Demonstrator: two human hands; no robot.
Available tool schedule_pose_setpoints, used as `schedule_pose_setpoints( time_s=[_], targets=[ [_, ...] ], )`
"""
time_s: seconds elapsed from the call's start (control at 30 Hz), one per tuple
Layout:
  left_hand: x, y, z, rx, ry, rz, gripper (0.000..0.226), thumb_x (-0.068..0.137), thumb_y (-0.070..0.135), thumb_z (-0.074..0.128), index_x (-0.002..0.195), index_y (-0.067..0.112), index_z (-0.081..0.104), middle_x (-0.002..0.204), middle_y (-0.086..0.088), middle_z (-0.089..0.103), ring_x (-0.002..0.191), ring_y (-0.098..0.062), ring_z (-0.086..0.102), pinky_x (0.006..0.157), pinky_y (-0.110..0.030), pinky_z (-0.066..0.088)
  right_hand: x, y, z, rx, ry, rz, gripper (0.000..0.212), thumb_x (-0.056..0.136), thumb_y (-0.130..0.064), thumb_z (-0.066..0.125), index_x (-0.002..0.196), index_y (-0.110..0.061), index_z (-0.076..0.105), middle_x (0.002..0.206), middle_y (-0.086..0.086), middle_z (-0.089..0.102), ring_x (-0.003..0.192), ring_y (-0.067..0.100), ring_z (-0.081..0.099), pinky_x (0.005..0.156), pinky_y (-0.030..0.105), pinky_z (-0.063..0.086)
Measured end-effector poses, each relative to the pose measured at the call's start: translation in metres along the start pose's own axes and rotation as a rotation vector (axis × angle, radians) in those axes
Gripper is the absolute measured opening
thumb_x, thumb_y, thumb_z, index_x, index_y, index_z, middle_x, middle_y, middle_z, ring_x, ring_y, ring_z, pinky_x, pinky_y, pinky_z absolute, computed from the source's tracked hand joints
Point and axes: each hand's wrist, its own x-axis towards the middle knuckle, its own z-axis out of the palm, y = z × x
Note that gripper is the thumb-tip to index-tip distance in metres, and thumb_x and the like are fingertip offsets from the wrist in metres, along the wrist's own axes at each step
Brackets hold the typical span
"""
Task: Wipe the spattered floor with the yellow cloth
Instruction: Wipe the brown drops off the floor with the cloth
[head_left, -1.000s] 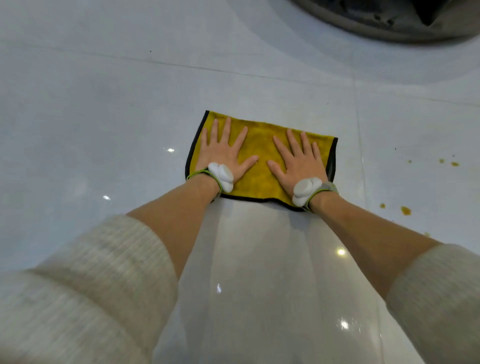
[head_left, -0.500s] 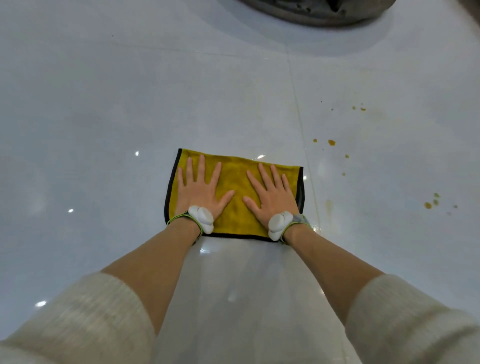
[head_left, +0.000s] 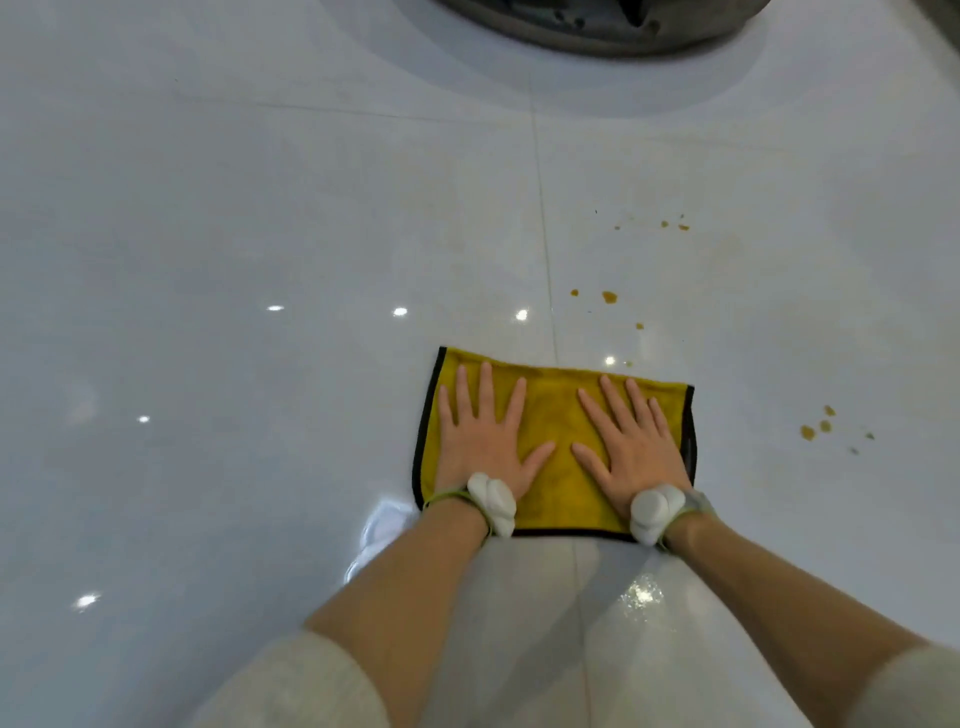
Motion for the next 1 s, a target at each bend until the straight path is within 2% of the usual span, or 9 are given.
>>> schedule_pose_setpoints(
  time_s=[0.27,0.4,0.73,1.0],
  targets=[
    [0.155,0.021,-0.019,0.044,0.07,-0.103,0.087,0.083,0.08,0.005,0.155,0.031,0.0,0.163,-0.015,-0.002,0.147,-0.042,-0.006,0.117,-0.06,0.001,0.151,0.076,-0.028,-0.02,0.07,-0.046,0.073,0.087,-0.073,0.006,0.151,-0.039,0.005,0.162,-0.005,0.006,0.149,0.025,0.002,0.12,0.047,0.007],
    [0.187,0.024,-0.024,0.066,0.068,-0.138,0.087,0.082,0.081,0.005,0.154,0.033,-0.001,0.163,-0.012,-0.003,0.148,-0.04,-0.006,0.118,-0.058,0.002,0.189,0.092,-0.032,-0.002,0.081,-0.121,0.072,0.088,-0.073,0.009,0.151,-0.04,0.006,0.162,-0.004,0.006,0.149,0.027,0.002,0.12,0.048,0.006],
    [0.148,0.032,-0.018,0.065,0.083,-0.125,0.089,0.08,0.08,0.001,0.155,0.032,0.0,0.163,-0.012,-0.002,0.149,-0.038,-0.005,0.119,-0.056,0.003,0.143,0.088,-0.029,-0.019,0.076,-0.131,0.071,0.09,-0.07,0.015,0.152,-0.037,0.005,0.162,-0.001,0.003,0.149,0.029,-0.001,0.12,0.049,0.005],
    [0.054,0.048,0.002,0.081,0.078,-0.017,0.091,0.079,0.082,-0.004,0.155,0.031,0.001,0.163,-0.014,0.001,0.148,-0.039,-0.003,0.119,-0.057,0.006,0.027,0.067,-0.012,-0.012,0.056,-0.077,0.074,0.089,-0.07,0.012,0.153,-0.034,0.009,0.162,0.002,0.005,0.149,0.031,0.0,0.12,0.05,0.007]
  ],
)
